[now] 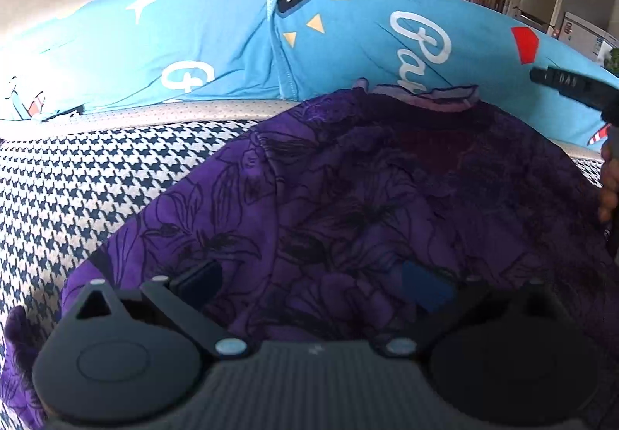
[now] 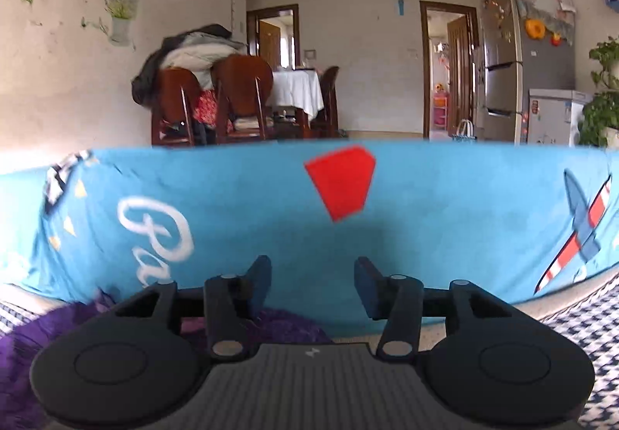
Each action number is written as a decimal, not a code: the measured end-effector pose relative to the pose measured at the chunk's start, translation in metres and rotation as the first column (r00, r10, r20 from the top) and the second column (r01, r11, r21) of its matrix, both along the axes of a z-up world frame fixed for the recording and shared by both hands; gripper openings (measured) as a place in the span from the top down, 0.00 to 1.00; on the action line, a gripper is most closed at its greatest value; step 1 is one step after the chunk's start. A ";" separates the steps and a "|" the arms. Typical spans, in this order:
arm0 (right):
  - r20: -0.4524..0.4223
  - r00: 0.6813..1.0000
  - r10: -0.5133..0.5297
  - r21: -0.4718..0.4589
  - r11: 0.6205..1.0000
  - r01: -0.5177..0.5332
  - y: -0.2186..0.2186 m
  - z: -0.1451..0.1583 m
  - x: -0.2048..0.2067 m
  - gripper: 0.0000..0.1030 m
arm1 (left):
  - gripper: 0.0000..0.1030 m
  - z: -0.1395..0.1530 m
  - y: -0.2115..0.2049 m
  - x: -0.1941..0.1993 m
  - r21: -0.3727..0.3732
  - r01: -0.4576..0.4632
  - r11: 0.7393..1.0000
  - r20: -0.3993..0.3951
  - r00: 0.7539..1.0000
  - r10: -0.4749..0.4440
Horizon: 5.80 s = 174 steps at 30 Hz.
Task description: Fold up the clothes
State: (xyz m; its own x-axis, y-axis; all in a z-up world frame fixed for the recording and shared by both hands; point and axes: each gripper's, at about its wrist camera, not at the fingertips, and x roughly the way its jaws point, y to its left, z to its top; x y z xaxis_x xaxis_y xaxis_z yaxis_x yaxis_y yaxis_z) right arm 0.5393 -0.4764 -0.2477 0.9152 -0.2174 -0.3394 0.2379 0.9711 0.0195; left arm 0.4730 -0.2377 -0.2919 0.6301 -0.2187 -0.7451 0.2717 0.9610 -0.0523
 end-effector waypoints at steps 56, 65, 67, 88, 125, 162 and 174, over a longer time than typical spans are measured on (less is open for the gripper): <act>-0.278 0.836 -0.472 0.098 0.852 0.514 -0.135 -0.017 -0.255 0.94 | 0.00 -0.038 -0.011 -0.136 0.001 0.140 0.990 -0.033 0.990 -0.140; -0.194 0.791 -0.580 -0.260 0.808 0.528 -0.111 -0.001 -0.253 0.49 | 0.00 -0.040 -0.012 -0.134 0.001 0.142 0.990 -0.037 0.989 -0.142; -0.254 0.783 -0.568 -0.168 0.823 0.542 -0.126 -0.004 -0.259 0.49 | 0.00 -0.040 -0.012 -0.134 0.002 0.145 0.989 -0.036 0.989 -0.144; -0.321 0.882 -0.345 0.098 0.914 0.394 -0.165 -0.011 -0.308 0.43 | 0.00 -0.042 -0.014 -0.133 0.010 0.157 0.987 -0.032 0.987 -0.157; -0.246 0.744 -0.621 -0.043 0.774 0.632 -0.178 -0.006 -0.312 0.81 | 0.00 -0.045 -0.016 -0.135 0.029 0.158 0.987 -0.017 0.987 -0.157; -0.166 0.984 -0.059 0.238 0.966 0.098 -0.128 -0.027 -0.172 0.58 | 0.00 -0.039 -0.017 -0.133 0.014 0.148 0.989 -0.020 0.989 -0.147; -0.162 0.986 0.037 0.262 0.965 0.007 -0.114 -0.036 -0.113 0.46 | 0.00 -0.038 -0.011 -0.123 -0.040 0.130 0.991 -0.053 0.990 -0.132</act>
